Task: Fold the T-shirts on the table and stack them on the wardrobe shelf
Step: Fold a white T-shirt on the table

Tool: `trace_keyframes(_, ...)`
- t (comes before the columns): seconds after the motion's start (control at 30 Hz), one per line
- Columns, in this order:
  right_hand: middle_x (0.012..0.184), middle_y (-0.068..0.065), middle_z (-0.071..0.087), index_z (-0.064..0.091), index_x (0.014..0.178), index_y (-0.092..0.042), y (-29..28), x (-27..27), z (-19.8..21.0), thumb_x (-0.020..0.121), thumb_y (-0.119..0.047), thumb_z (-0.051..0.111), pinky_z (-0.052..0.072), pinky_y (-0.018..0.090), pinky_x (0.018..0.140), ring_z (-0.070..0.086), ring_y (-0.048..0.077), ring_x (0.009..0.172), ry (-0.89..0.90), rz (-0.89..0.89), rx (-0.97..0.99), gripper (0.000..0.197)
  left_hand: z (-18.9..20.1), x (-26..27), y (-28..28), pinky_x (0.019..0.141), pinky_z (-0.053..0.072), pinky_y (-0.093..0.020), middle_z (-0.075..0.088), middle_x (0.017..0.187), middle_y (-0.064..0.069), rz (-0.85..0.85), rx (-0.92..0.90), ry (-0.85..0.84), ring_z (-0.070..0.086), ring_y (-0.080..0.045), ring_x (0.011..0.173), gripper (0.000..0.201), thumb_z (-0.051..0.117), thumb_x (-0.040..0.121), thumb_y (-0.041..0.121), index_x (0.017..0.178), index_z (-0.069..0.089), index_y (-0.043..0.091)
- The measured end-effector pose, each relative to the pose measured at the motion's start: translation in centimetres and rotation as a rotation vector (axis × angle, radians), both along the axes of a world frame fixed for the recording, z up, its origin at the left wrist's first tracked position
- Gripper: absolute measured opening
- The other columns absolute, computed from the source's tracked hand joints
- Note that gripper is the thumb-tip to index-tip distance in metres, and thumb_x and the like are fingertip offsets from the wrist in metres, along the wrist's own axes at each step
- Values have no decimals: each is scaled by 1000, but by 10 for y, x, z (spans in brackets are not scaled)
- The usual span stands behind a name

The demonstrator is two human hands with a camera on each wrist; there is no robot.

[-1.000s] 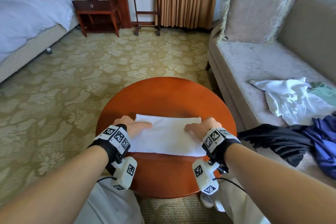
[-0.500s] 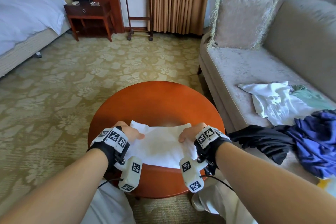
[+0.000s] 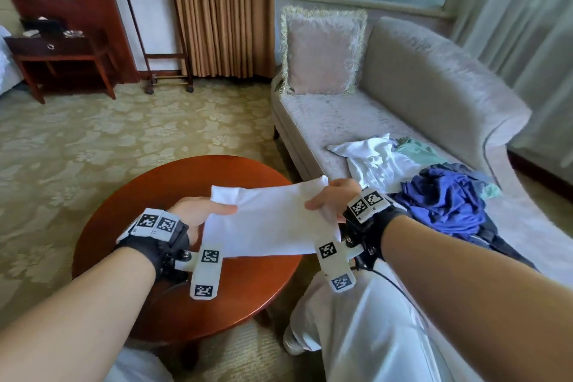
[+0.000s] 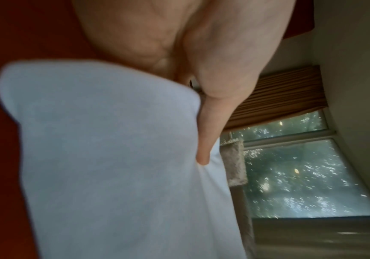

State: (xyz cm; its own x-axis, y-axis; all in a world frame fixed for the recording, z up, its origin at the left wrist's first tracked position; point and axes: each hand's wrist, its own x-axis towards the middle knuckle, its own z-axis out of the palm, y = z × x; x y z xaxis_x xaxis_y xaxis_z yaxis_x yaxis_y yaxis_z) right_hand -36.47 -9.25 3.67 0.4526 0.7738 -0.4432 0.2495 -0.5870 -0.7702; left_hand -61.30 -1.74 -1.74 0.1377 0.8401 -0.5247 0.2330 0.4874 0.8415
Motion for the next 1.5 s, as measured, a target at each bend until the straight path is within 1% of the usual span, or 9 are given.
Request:
trace_keyframes(0.1,98,9,67,63,93,-12,-29,48,20,60,-13,89,56,49,85,67,33,93,-36,-109,38,42,26,57,-16,91,48,-49,62,112,-20,-46,34,-75,60,-35,99,32,73,82,12,108,62,-2)
trace_keyframes(0.23,95,13,71,71,99,-8,-72,113,34,44,-20,94,58,54,76,71,35,84,-64,-236,69,61,49,129,-36,66,43,-39,64,82,-14,-120,47,-161,56,-30,77,15,70,86,14,88,63,0)
trace_keyframes(0.37,87,11,73,74,91,-11,-121,166,48,49,-19,93,59,51,75,71,30,77,-88,-373,120,47,60,198,-61,52,48,-30,67,50,-3,-154,95,-251,58,-26,67,14,71,86,17,79,61,10)
trace_keyframes(0.53,84,10,74,76,82,-11,-172,232,43,45,-15,93,59,48,76,72,30,76,-78,-520,147,41,56,276,-85,79,58,-46,73,95,-14,-247,157,-293,70,-29,84,20,82,74,13,92,71,12)
trace_keyframes(0.77,37,-2,52,59,61,-14,-230,299,6,66,-17,88,36,20,40,48,16,34,1,-687,79,30,30,372,-116,79,57,-38,71,89,-9,-334,142,-205,69,-25,81,19,82,76,13,84,66,17)
trace_keyframes(1.07,61,8,57,65,82,-6,-255,351,-83,73,-19,79,36,24,45,50,22,48,123,-839,-21,21,-59,454,-115,88,56,-49,75,85,-7,-422,147,-67,71,-28,87,53,88,35,41,80,72,17)
trace_keyframes(1.3,71,7,63,64,81,-10,-252,353,-139,76,-14,76,54,39,73,62,27,68,109,-898,-61,14,-98,478,-110,69,46,-21,66,82,-5,-606,315,144,62,-18,81,28,87,70,20,87,65,11)
trace_keyframes(1.4,71,6,63,59,69,-16,-248,354,-155,74,-16,76,56,45,84,63,29,74,92,-914,-75,18,-115,483,-109,57,40,-20,61,75,-2,-637,444,249,56,-18,74,26,84,74,22,83,62,12)
trace_keyframes(1.5,92,7,64,56,94,-18,-242,353,-163,73,-22,76,51,35,86,61,29,88,1,-915,-137,29,-123,484,-113,65,36,-25,55,67,3,-672,548,366,54,-20,72,31,83,72,30,82,58,15)
